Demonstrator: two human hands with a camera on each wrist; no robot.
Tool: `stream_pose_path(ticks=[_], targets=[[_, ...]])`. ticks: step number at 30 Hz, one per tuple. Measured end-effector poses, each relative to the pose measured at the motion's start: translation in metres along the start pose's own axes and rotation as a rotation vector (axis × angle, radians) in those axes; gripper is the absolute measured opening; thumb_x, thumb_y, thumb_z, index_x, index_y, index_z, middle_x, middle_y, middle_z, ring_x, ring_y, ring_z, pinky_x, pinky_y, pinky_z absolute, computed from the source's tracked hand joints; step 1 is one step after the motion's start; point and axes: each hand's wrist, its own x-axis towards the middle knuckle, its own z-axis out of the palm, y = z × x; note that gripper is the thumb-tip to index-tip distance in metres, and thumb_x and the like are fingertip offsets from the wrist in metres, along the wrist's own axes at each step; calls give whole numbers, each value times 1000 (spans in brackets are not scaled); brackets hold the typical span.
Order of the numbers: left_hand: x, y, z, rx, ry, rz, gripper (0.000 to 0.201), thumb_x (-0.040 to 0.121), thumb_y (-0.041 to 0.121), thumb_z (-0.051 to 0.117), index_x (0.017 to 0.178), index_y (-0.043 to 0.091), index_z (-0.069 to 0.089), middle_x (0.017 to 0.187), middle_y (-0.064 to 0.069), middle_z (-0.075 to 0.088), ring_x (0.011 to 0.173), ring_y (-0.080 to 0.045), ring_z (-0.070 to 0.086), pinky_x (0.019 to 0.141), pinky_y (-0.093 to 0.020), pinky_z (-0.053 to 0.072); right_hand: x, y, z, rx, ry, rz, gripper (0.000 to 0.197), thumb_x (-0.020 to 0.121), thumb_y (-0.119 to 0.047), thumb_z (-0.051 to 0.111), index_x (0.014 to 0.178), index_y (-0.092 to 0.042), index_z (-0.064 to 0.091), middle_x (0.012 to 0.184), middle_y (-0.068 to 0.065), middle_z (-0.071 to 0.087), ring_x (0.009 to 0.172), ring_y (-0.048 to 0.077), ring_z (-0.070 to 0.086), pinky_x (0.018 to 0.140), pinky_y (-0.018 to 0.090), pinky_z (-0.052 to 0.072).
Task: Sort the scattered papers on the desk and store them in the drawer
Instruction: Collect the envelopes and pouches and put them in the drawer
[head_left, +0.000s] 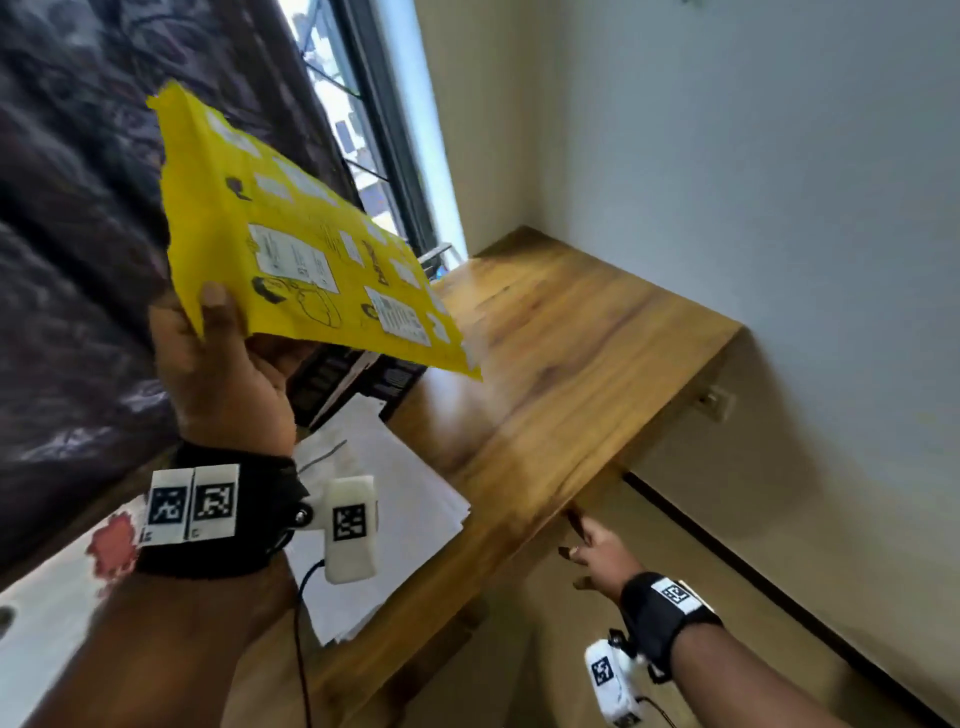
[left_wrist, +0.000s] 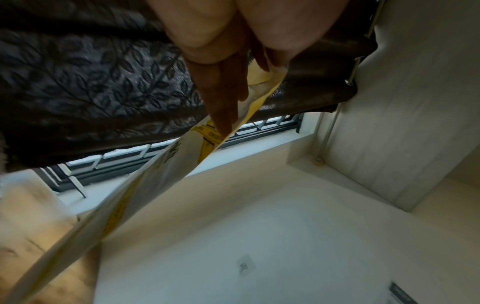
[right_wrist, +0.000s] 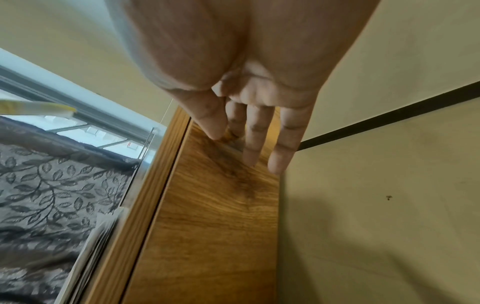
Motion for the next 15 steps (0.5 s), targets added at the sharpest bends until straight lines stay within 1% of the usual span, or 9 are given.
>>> stream_pose_path(ticks=[2, 3, 5, 7, 8, 9, 11, 13, 15], targets=[[-16, 18, 7, -150, -26, -27, 14, 102, 31, 47, 111, 20, 47, 115, -17, 64, 106, -42, 64, 73, -56, 58, 0, -9, 2, -31, 33, -5, 62, 95, 4, 47, 149, -25, 41, 147, 0, 49, 106, 13, 65, 76, 40, 59], [-20, 21, 5, -168, -14, -47, 15, 102, 30, 47, 112, 18, 46, 119, -24, 61, 107, -43, 64, 74, -57, 58, -4, -15, 1, -63, 95, -10, 59, 95, 2, 47, 147, -26, 43, 144, 1, 53, 108, 16, 65, 84, 44, 59], [-21, 19, -6, -151, 42, -60, 17, 101, 31, 49, 110, 18, 45, 121, -29, 57, 107, -44, 64, 74, -57, 58, -14, -27, -5, -145, 312, -68, 54, 96, -7, 49, 147, -26, 43, 145, 4, 52, 117, 23, 60, 97, 44, 51], [-18, 16, -15, -155, 86, -105, 15, 101, 31, 49, 109, 18, 45, 112, -22, 62, 102, -40, 66, 74, -57, 58, -27, -52, -6, -213, 501, -270, 49, 96, -16, 54, 143, -26, 45, 140, 4, 50, 111, 23, 57, 88, 37, 49], [-18, 16, -19, -163, 108, -121, 14, 101, 30, 48, 109, 19, 45, 107, -15, 64, 99, -38, 67, 74, -56, 58, -33, -68, -2, -229, 544, -413, 46, 94, -21, 57, 139, -29, 48, 134, 1, 50, 107, 20, 55, 86, 38, 50], [-19, 17, -24, -173, 119, -118, 12, 102, 29, 47, 108, 19, 46, 102, -11, 66, 97, -36, 68, 75, -55, 58, -37, -85, 5, -247, 543, -553, 44, 92, -30, 58, 135, -31, 50, 128, -2, 50, 104, 18, 54, 87, 43, 52], [-18, 20, -31, -175, 145, -119, 8, 103, 28, 46, 106, 21, 46, 99, -7, 66, 94, -34, 68, 74, -53, 59, -46, -118, 24, -289, 419, -719, 51, 84, -55, 58, 132, -36, 54, 123, -9, 50, 107, 16, 52, 93, 47, 50], [-16, 22, -40, -138, 154, -90, 8, 102, 28, 47, 104, 21, 47, 100, -9, 63, 94, -33, 68, 74, -56, 59, -53, -147, 50, -327, 188, -801, 71, 75, -74, 60, 136, -43, 48, 128, -16, 49, 115, 11, 49, 96, 39, 48], [-12, 24, -54, -55, 166, -29, 9, 101, 30, 49, 102, 22, 47, 96, -7, 61, 90, -26, 67, 75, -58, 58, -62, -175, 87, -445, 0, -894, 85, 68, -78, 67, 142, -45, 41, 133, -23, 43, 122, 9, 44, 98, 32, 44]])
